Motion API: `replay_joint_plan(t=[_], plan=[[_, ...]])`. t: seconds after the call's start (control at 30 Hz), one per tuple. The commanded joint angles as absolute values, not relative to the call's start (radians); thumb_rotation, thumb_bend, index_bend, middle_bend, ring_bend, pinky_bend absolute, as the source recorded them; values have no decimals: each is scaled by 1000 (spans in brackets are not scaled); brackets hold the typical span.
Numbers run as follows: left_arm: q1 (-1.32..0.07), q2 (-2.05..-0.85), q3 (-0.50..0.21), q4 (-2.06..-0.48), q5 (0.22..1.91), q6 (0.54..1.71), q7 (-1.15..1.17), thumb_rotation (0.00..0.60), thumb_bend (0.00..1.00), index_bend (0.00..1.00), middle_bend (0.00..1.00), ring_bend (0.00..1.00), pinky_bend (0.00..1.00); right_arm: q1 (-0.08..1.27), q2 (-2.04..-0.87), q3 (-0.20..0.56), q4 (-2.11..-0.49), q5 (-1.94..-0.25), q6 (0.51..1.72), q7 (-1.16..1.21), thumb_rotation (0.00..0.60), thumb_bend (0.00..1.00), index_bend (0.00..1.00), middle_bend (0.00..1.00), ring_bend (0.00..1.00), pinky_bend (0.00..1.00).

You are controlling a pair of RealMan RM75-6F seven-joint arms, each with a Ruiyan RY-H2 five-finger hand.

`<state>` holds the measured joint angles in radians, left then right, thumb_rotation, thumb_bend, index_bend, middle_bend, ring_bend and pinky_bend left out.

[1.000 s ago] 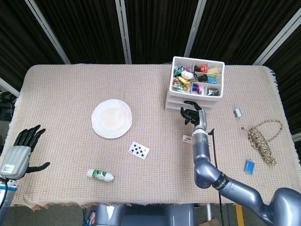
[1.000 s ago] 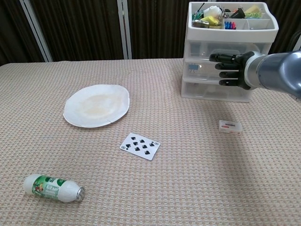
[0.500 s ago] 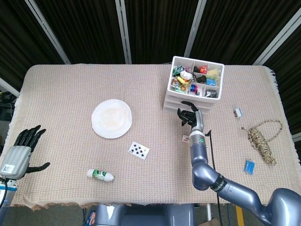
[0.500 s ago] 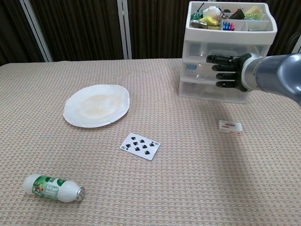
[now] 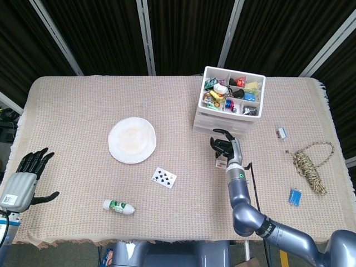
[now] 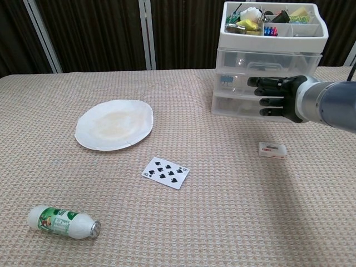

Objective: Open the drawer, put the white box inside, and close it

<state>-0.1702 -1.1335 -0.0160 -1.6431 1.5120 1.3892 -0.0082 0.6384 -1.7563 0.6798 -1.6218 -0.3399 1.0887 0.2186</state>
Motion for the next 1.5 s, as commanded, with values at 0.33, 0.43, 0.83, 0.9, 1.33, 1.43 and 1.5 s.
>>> replay_joint_plan(t=[0.33, 0.43, 0.83, 0.9, 1.33, 1.43, 1.5], plan=[[-170, -1133, -15, -1642, 1516, 1392, -11, 600, 133, 72, 0, 0, 0, 575, -1710, 507, -1712, -693, 1249, 122, 600, 358, 304, 790, 818, 764], [-168, -1133, -14, -1640, 1522, 1398, -11, 600, 133, 72, 0, 0, 0, 579, -1695, 457, -1680, -810, 1331, 23, 600, 357, 291, 788, 817, 764], [-168, -1135, -15, -1640, 1520, 1398, -8, 600, 134, 72, 0, 0, 0, 596, -1682, 417, -1576, -929, 1425, -174, 600, 358, 278, 788, 815, 764], [-168, -1135, -15, -1640, 1519, 1397, -8, 600, 134, 72, 0, 0, 0, 603, -1687, 419, -1551, -924, 1418, -196, 600, 357, 277, 788, 815, 764], [-169, -1134, -15, -1641, 1515, 1393, -9, 600, 133, 72, 0, 0, 0, 615, -1728, 444, -1469, -881, 1379, -217, 600, 356, 278, 788, 815, 764], [-169, -1134, -15, -1641, 1515, 1394, -9, 600, 134, 72, 0, 0, 0, 617, -1735, 450, -1452, -871, 1371, -222, 600, 356, 278, 788, 815, 764], [-169, -1134, -15, -1641, 1515, 1393, -9, 600, 134, 72, 0, 0, 0, 618, -1738, 453, -1443, -867, 1368, -224, 600, 357, 282, 788, 815, 764]])
